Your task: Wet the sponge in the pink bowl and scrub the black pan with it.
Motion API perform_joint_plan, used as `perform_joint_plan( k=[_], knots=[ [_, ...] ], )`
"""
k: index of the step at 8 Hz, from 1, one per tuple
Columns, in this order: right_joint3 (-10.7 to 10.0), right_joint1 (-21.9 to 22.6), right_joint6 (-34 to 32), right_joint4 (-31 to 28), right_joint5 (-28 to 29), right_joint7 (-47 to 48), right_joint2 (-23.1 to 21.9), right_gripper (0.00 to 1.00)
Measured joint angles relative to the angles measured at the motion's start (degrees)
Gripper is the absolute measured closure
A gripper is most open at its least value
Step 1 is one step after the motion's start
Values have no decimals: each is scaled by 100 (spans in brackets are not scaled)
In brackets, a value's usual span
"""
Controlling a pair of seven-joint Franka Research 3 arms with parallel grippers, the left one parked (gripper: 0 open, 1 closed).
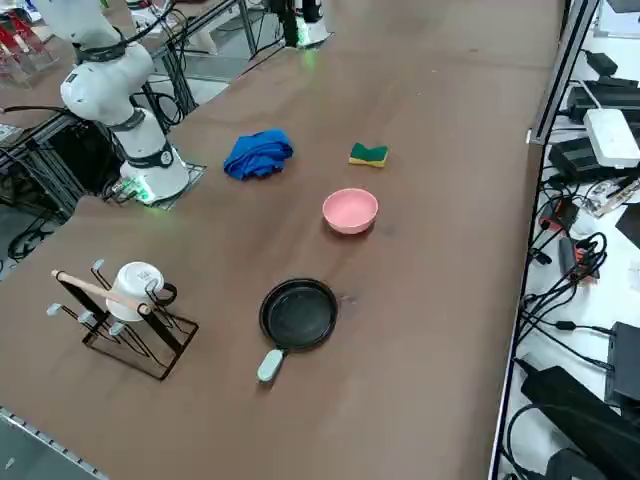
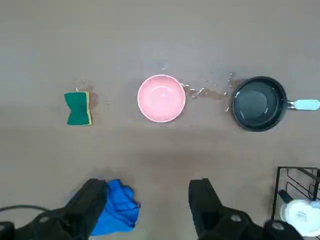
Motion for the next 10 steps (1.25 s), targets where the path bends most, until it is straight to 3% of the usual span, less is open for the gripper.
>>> perform_joint_plan(
  k=[3, 6, 8, 10],
  knots=[
    [152, 916, 1005, -165, 13, 812, 915, 0],
    [161, 1821, 2751, -618, 12, 1379, 1973, 0],
    [158, 2076, 3603, -1026, 11, 1485, 2411, 0],
    [154, 2122, 3866, -1213, 11, 1486, 2768, 0]
  ],
)
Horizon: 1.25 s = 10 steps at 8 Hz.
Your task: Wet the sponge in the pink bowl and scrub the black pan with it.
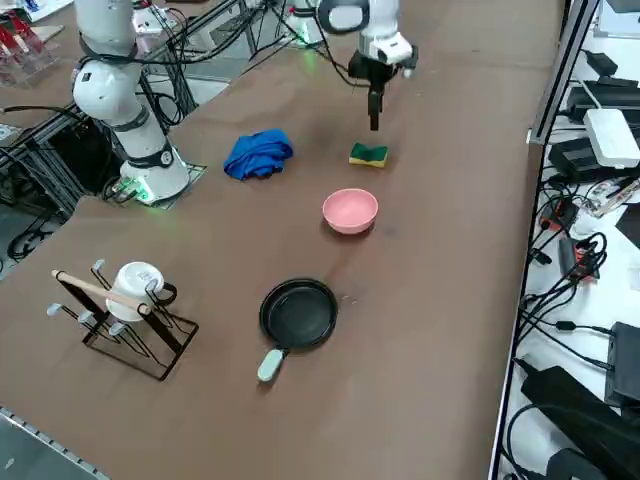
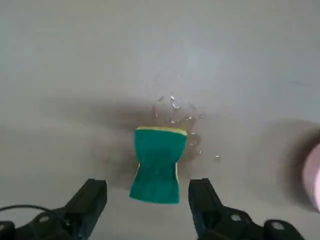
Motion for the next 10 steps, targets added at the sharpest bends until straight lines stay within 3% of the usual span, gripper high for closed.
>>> perform_joint_plan(
  k=[7, 8, 10],
  knots=[
    [-26, 0, 658, -46, 0, -2, 930, 4],
    [-26, 0, 667, -45, 0, 2, 957, 19],
    [-28, -1, 662, -33, 1, 54, 947, 62]
  ],
)
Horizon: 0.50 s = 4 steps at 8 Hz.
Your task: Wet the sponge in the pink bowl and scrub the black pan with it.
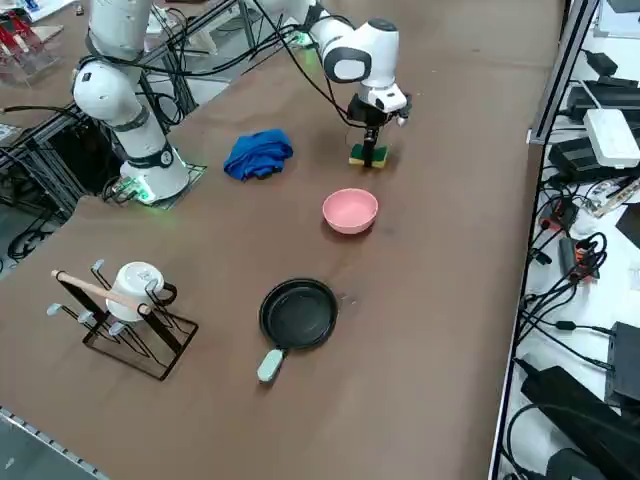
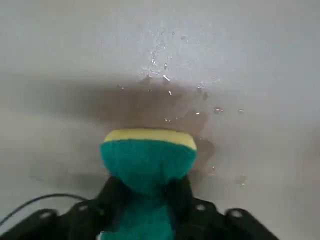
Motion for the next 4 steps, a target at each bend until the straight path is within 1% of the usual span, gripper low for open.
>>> perform_joint_plan(
  k=[1, 2, 3, 4],
  knots=[
    [-19, -2, -73, 24, 0, 36, -20, 78],
    [-65, -19, -235, 58, 0, 47, -86, 89],
    [-119, -106, -507, 105, 0, 46, -253, 90],
    [-151, -313, -818, 144, -1, -101, -498, 92]
  ],
)
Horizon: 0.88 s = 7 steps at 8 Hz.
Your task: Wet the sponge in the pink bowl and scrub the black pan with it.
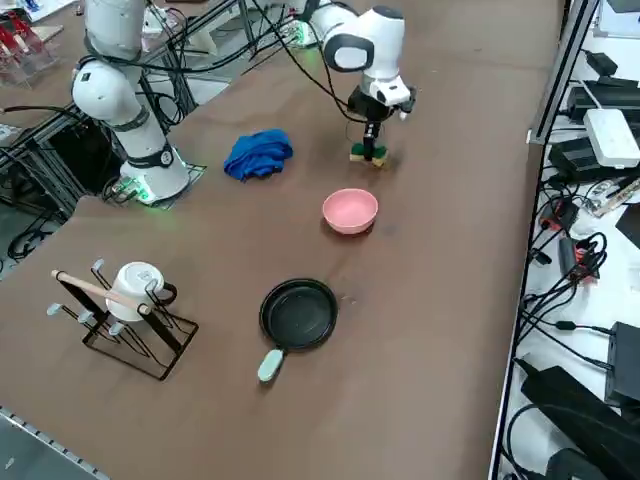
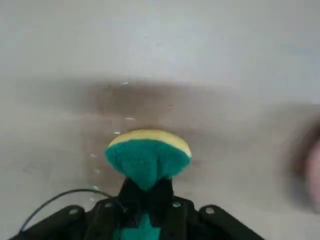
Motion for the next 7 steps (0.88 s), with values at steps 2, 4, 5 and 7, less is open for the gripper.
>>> perform_joint_plan(
  k=[2, 4, 5, 7],
  knots=[
    [-16, -561, -393, 40, 0, -700, -399, 92],
    [-23, -1024, -474, 40, 0, -1441, -446, 92],
    [-26, -1210, -548, 40, -1, -1761, -424, 92],
    [-27, -1554, -631, 23, -1, -2214, -387, 92]
  ],
)
